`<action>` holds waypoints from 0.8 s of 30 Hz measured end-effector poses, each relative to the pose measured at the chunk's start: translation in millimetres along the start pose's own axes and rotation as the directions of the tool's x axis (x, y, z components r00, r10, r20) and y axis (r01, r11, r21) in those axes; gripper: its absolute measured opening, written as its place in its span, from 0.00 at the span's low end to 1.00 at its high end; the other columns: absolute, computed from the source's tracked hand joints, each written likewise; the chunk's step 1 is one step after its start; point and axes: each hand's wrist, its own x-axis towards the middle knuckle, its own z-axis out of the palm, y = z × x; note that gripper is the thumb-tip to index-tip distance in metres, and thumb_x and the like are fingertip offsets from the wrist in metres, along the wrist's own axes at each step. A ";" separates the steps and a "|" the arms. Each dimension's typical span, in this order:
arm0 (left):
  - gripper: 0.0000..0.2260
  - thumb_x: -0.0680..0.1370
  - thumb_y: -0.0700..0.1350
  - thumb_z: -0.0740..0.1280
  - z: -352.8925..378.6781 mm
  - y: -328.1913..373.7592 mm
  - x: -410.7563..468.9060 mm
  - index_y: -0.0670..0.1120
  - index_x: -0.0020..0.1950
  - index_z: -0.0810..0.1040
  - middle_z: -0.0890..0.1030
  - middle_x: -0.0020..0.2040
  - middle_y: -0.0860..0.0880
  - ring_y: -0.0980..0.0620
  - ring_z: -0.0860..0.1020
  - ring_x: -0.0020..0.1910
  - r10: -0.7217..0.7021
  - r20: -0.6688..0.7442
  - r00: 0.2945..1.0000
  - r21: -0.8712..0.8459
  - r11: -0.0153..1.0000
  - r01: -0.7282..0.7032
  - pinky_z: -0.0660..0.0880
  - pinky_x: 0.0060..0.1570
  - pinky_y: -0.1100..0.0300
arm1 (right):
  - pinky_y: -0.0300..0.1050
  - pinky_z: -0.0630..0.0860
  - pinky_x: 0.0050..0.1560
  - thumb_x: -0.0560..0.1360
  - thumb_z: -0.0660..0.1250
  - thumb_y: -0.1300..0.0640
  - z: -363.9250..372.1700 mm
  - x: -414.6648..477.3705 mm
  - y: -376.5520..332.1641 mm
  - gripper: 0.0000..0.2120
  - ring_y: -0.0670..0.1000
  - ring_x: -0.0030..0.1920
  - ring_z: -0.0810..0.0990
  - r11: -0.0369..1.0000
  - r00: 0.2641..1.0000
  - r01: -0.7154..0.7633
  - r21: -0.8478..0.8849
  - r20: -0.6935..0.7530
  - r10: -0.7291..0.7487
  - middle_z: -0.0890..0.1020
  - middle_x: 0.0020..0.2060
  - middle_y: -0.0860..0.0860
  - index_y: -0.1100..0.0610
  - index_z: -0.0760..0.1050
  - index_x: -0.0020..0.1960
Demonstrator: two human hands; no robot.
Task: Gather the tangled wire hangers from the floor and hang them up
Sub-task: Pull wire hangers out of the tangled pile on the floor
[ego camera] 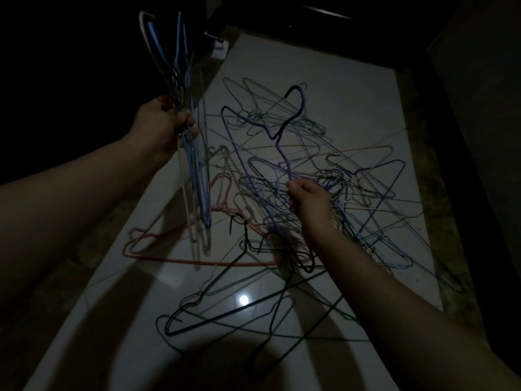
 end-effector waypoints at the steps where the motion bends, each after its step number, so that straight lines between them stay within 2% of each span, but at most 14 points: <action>1: 0.14 0.79 0.29 0.52 -5.7 1.3 1.4 0.46 0.45 0.69 0.70 0.38 0.48 0.55 0.71 0.34 -0.001 -0.005 1.000 -0.008 1.000 0.001 0.74 0.33 0.62 | 0.41 0.62 0.31 0.79 0.61 0.63 7.7 0.1 -2.6 0.15 0.48 0.28 0.63 1.000 1.000 0.006 0.005 0.013 -0.006 0.67 0.27 0.51 0.58 0.69 0.33; 5: 0.13 0.79 0.29 0.53 -24.2 6.8 3.8 0.46 0.45 0.69 0.70 0.39 0.47 0.55 0.72 0.35 0.014 -0.039 0.999 0.016 1.000 -0.014 0.75 0.31 0.64 | 0.40 0.64 0.31 0.79 0.61 0.62 39.4 -0.6 -13.1 0.13 0.48 0.29 0.65 0.999 0.999 0.002 0.041 0.040 -0.003 0.68 0.28 0.51 0.57 0.72 0.36; 10: 0.11 0.79 0.29 0.52 -38.0 8.1 3.3 0.43 0.50 0.68 0.70 0.39 0.48 0.56 0.71 0.35 0.016 -0.069 0.998 0.069 0.998 -0.011 0.76 0.32 0.65 | 0.37 0.66 0.29 0.79 0.61 0.61 69.5 -6.7 -27.4 0.10 0.46 0.29 0.67 0.995 0.999 0.038 0.091 0.034 -0.041 0.70 0.30 0.51 0.58 0.74 0.40; 12: 0.12 0.79 0.28 0.51 -39.1 6.1 0.2 0.43 0.50 0.67 0.69 0.38 0.48 0.55 0.70 0.34 0.006 -0.062 0.998 0.060 0.998 -0.003 0.75 0.32 0.64 | 0.38 0.68 0.32 0.79 0.62 0.61 79.0 -8.7 -31.7 0.08 0.46 0.30 0.68 0.994 0.999 0.040 0.103 0.019 -0.042 0.72 0.30 0.50 0.58 0.75 0.42; 17: 0.10 0.79 0.29 0.54 -29.8 -3.4 -6.8 0.41 0.54 0.69 0.69 0.37 0.47 0.54 0.70 0.33 -0.020 -0.028 0.999 0.088 0.996 0.023 0.76 0.33 0.63 | 0.42 0.68 0.38 0.78 0.62 0.62 101.2 -12.5 -40.2 0.11 0.48 0.33 0.69 0.992 1.000 0.026 0.123 -0.013 -0.024 0.72 0.31 0.50 0.55 0.73 0.37; 20: 0.10 0.80 0.30 0.55 -16.7 -7.8 -9.9 0.42 0.44 0.69 0.70 0.36 0.46 0.53 0.71 0.33 -0.052 -0.004 0.999 0.087 0.995 0.052 0.76 0.31 0.64 | 0.44 0.66 0.39 0.78 0.63 0.62 109.9 -12.1 -45.2 0.12 0.47 0.34 0.69 0.993 0.999 0.024 0.119 -0.048 -0.019 0.73 0.32 0.50 0.54 0.73 0.37; 24: 0.11 0.79 0.31 0.57 3.8 -15.0 -12.7 0.45 0.41 0.68 0.72 0.38 0.47 0.55 0.73 0.35 -0.114 0.022 0.993 0.039 0.993 0.113 0.77 0.30 0.65 | 0.41 0.66 0.36 0.78 0.63 0.62 121.7 -16.2 -50.0 0.12 0.46 0.33 0.68 0.994 0.998 0.034 0.105 -0.065 -0.027 0.73 0.32 0.49 0.54 0.72 0.36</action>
